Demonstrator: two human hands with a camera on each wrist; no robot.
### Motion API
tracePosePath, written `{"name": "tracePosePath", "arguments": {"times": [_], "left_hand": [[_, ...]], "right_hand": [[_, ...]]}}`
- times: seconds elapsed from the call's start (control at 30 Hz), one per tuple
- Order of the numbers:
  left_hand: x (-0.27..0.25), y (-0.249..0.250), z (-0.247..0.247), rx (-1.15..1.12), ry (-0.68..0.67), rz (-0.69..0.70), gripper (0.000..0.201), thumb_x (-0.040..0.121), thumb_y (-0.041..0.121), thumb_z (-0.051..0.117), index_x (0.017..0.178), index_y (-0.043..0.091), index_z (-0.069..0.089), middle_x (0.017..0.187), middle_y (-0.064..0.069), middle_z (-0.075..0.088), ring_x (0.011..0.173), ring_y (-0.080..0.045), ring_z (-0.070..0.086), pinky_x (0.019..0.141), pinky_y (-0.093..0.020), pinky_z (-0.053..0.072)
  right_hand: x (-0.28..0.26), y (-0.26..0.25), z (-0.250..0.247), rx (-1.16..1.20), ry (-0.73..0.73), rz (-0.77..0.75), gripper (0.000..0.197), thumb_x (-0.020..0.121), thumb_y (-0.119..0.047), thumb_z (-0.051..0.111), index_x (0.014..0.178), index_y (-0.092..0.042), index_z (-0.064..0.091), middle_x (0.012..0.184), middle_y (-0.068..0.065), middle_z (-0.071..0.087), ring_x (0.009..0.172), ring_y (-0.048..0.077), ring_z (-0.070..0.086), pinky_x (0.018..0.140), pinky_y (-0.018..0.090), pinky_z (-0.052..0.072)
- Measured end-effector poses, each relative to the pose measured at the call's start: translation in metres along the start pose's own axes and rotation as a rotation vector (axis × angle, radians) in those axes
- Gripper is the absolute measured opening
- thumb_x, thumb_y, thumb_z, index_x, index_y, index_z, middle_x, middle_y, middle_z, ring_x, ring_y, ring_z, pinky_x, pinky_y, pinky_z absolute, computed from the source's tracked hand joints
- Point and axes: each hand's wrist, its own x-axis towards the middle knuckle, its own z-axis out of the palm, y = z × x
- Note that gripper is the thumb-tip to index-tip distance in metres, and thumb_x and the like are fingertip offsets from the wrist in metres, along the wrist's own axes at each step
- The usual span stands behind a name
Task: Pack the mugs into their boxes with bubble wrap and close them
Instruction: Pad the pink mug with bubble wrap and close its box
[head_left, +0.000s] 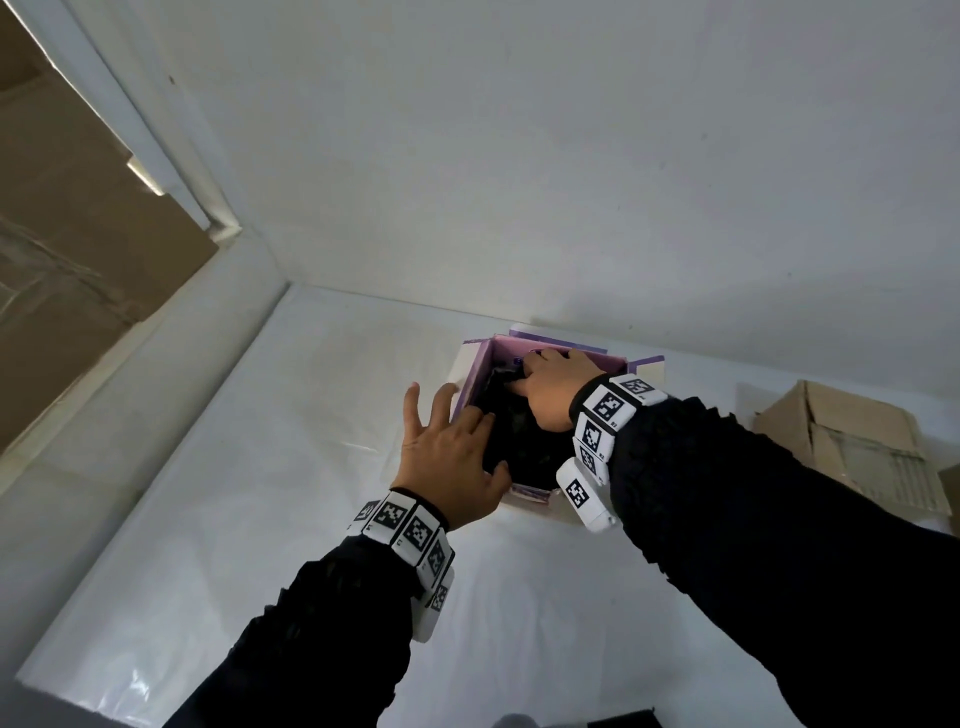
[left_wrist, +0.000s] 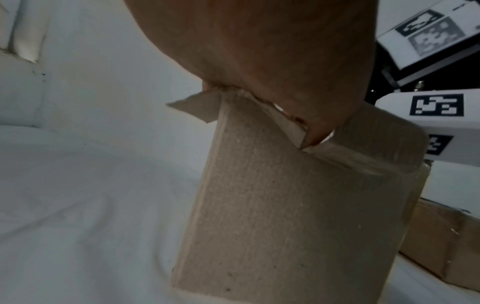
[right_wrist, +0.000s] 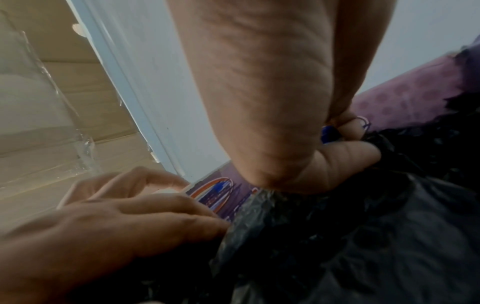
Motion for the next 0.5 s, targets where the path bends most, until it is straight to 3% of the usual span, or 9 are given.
{"name": "tracePosePath", "arguments": {"times": [0.07, 0.13, 0.23, 0.33, 0.4, 0.5], "left_hand": [[-0.002, -0.001, 0.001, -0.014, 0.092, 0.040, 0.048, 0.080, 0.056, 0.042, 0.101, 0.022, 0.068, 0.111, 0.008, 0.061, 0.127, -0.027, 0.040, 0.110, -0.055, 0.014], [-0.005, -0.003, 0.008, -0.031, 0.215, 0.146, 0.039, 0.085, 0.051, 0.047, 0.088, 0.019, 0.068, 0.100, 0.004, 0.062, 0.109, -0.025, 0.052, 0.100, -0.044, 0.029], [-0.008, -0.002, 0.022, -0.040, 0.309, 0.250, 0.034, 0.095, 0.038, 0.043, 0.082, 0.016, 0.065, 0.081, 0.000, 0.062, 0.081, -0.025, 0.057, 0.092, -0.037, 0.037], [-0.009, 0.001, 0.025, -0.015, 0.313, 0.249, 0.036, 0.098, 0.032, 0.037, 0.077, 0.018, 0.062, 0.071, 0.001, 0.059, 0.069, -0.023, 0.055, 0.099, -0.039, 0.039], [-0.010, 0.004, 0.023, -0.009, 0.296, 0.252, 0.036, 0.098, 0.030, 0.038, 0.073, 0.019, 0.062, 0.067, 0.002, 0.058, 0.063, -0.022, 0.055, 0.100, -0.039, 0.040], [-0.013, 0.010, 0.017, -0.019, 0.201, 0.288, 0.035, 0.093, 0.031, 0.041, 0.066, 0.020, 0.060, 0.060, 0.002, 0.058, 0.054, -0.021, 0.054, 0.088, -0.035, 0.047]], "right_hand": [[-0.001, 0.000, 0.001, 0.028, 0.040, -0.010, 0.050, 0.093, -0.026, 0.045, 0.142, -0.034, 0.042, 0.151, 0.008, 0.030, 0.139, 0.029, 0.027, 0.108, 0.046, 0.026], [0.000, 0.002, 0.001, 0.069, 0.023, -0.019, 0.055, 0.092, -0.023, 0.045, 0.145, -0.035, 0.038, 0.148, 0.006, 0.036, 0.134, 0.028, 0.036, 0.106, 0.044, 0.033], [-0.001, 0.003, 0.000, 0.197, -0.072, -0.020, 0.065, 0.087, -0.017, 0.043, 0.149, -0.034, 0.029, 0.150, 0.003, 0.039, 0.131, 0.027, 0.044, 0.104, 0.045, 0.040], [-0.013, 0.005, -0.002, 0.339, -0.057, -0.024, 0.069, 0.087, -0.009, 0.044, 0.151, -0.028, 0.028, 0.154, 0.004, 0.034, 0.137, 0.026, 0.038, 0.111, 0.040, 0.034], [-0.027, 0.009, -0.003, 0.398, 0.035, 0.011, 0.064, 0.085, -0.009, 0.047, 0.147, -0.026, 0.037, 0.150, 0.006, 0.037, 0.135, 0.027, 0.038, 0.109, 0.040, 0.035], [-0.051, 0.010, 0.003, 0.280, 0.243, 0.178, 0.047, 0.085, -0.019, 0.049, 0.131, -0.024, 0.053, 0.132, 0.006, 0.050, 0.121, 0.027, 0.049, 0.102, 0.044, 0.037]]}}
